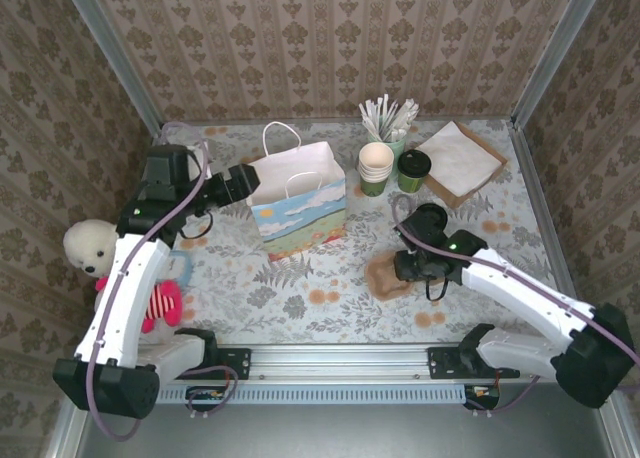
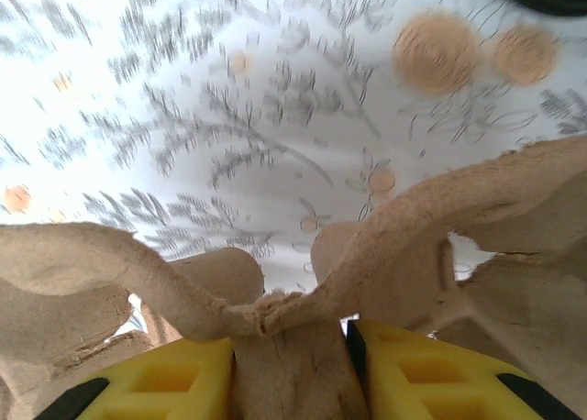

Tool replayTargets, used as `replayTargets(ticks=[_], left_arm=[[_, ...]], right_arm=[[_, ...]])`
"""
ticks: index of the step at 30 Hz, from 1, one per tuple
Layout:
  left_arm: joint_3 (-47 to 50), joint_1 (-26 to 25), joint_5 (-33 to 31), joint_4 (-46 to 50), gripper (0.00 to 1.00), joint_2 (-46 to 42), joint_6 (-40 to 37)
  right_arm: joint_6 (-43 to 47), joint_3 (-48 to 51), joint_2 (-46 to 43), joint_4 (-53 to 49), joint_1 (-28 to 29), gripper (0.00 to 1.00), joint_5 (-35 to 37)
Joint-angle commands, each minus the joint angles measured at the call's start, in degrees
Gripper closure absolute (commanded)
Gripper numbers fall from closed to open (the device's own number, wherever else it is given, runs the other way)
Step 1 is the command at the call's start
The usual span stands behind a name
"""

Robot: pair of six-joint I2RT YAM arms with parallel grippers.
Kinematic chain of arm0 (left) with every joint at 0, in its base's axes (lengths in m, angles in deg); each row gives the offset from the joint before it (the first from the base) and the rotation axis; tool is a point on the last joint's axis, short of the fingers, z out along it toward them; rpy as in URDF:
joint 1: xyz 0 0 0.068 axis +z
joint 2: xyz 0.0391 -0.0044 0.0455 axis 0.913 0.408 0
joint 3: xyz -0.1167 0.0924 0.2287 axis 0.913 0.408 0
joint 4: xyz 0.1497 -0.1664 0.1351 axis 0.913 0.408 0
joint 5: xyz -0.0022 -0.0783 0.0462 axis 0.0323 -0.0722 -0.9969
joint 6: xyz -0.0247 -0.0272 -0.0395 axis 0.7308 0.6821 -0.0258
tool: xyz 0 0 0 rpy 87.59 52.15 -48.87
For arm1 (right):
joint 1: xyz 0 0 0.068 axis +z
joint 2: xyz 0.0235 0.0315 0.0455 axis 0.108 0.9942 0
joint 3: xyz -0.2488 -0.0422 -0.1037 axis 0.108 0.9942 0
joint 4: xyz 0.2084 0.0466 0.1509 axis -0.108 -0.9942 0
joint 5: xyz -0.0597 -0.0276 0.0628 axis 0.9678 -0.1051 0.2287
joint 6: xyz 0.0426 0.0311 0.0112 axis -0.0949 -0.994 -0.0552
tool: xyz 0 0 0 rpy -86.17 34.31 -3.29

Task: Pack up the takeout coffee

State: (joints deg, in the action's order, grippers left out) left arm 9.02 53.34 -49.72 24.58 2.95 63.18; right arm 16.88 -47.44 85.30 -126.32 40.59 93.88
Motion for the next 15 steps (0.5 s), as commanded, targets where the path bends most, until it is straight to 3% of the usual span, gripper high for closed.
replayTargets(ticks=[1,8,15], left_arm=[[-2.5,-1.6,-5.9,4.8,0.14,1.9,1.1],[-4.7,-4.8,-7.4,6.0,0.46,5.4,-0.4],[-7.3,-5.8,-8.7,9.9,0.77,7.5,-1.9]], right_arm=[[-3.3,-3.1,-4.1,-1.9,-5.2,0.67,-3.0],[-3.6,-9.0,-8.6,-0.9,-15.3,0.67,-13.3],[-5.5,-16.7,-8.3,0.7,-18.3,0.68,-20.7]])
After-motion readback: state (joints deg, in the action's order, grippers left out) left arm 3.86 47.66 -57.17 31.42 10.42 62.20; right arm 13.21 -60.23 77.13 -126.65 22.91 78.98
